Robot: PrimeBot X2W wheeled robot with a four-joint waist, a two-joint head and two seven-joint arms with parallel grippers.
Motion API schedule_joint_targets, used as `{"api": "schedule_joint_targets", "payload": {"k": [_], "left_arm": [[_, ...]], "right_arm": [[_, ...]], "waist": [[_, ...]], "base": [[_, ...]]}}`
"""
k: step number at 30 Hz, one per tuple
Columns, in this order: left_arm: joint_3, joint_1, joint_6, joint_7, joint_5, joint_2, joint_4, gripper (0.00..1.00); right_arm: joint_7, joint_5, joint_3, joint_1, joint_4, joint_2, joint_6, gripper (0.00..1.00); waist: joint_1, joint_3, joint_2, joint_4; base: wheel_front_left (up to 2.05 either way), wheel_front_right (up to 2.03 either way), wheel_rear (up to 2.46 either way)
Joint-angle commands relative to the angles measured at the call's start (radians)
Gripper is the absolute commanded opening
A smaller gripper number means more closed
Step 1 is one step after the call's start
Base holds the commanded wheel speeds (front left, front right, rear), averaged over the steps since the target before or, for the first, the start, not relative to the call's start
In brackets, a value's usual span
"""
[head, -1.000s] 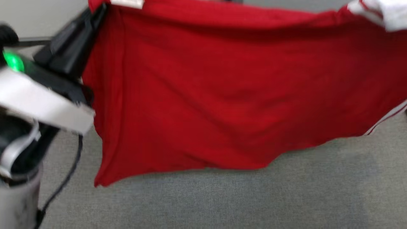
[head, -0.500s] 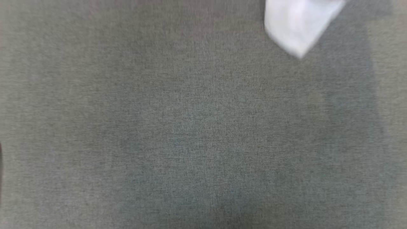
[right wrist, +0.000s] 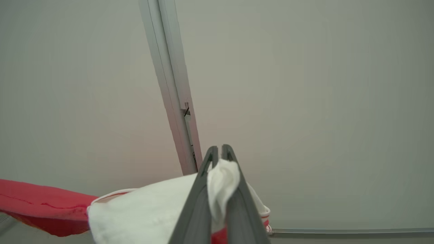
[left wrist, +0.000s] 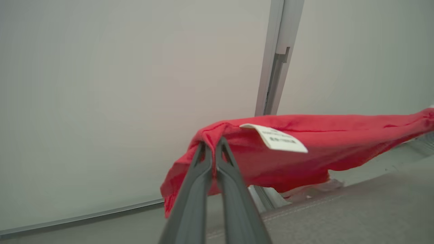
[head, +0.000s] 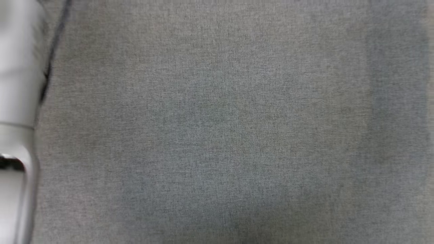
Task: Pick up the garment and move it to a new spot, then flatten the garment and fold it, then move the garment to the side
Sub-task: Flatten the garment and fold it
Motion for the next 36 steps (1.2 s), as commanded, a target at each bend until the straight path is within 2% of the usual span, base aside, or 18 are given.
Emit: {"api": "schedule_joint_targets", "payload": {"k": [1, 7, 10, 13, 18, 25, 29, 30, 36], "left_arm": [[-0.022, 0.05, -0.001, -0.028, -0.022, -0.002, 0.005, 0.0], [-0.131, 0.323, -0.001, -0.101, -0.093, 0.037, -0.043, 0.0], [-0.142, 0.46, -0.001, -0.116, -0.119, 0.052, -0.089, 0.0], [-0.132, 0.631, 0.01, -0.124, -0.139, 0.049, -0.131, 0.0], [-0.093, 0.924, 0.063, -0.126, -0.177, 0.034, -0.266, 0.0], [-0.075, 1.35, 0.18, -0.12, -0.207, 0.037, -0.513, 0.0], [-0.098, 1.556, 0.247, -0.088, -0.226, 0.03, -0.64, 0.0], [-0.098, 1.556, 0.247, -0.088, -0.226, 0.03, -0.64, 0.0], [-0.099, 1.708, 0.312, -0.02, -0.267, 0.043, -0.807, 0.0]], "right_arm": [[-0.034, 0.037, 0.014, 0.073, -0.017, -0.012, 0.0, 0.0], [-0.129, 0.147, 0.07, 0.47, -0.16, -0.072, 0.0, 0.0], [-0.14, 0.162, 0.073, 0.668, -0.255, -0.101, 0.0, 0.0], [-0.149, 0.157, 0.053, 0.882, -0.325, -0.101, 0.0, 0.0], [-0.128, 0.136, -0.003, 1.208, -0.449, -0.047, 0.0, 0.0], [-0.095, 0.09, -0.056, 1.548, -0.575, 0.044, 0.0, 0.0], [-0.104, 0.078, -0.07, 1.695, -0.615, 0.078, 0.0, 0.0], [-0.104, 0.078, -0.07, 1.695, -0.615, 0.078, 0.0, 0.0], [-0.11, 0.094, -0.1, 1.79, -0.662, 0.103, 0.0, 0.0]], "waist": [[-0.0001, -0.031, 0.0, -0.001], [-0.0001, -0.139, 0.0, -0.002], [-0.0001, -0.197, 0.0, 0.002], [-0.0001, -0.309, 0.0, 0.007], [-0.0001, -0.456, 0.0, 0.011], [-0.0001, -0.601, 0.0, -0.011], [-0.0001, -0.631, 0.0, -0.016], [-0.0001, -0.631, 0.0, -0.016], [-0.0001, -0.603, 0.0, -0.012]], "base": [[0.0, 0.0, 0.0], [0.0, 0.0, 0.0], [0.0, 0.0, 0.0], [0.0, 0.0, 0.0], [0.0, 0.0, 0.0], [0.0, 0.0, 0.0], [0.0, 0.0, 0.0], [0.0, 0.0, 0.0], [0.0, 0.0, 0.0]]}}
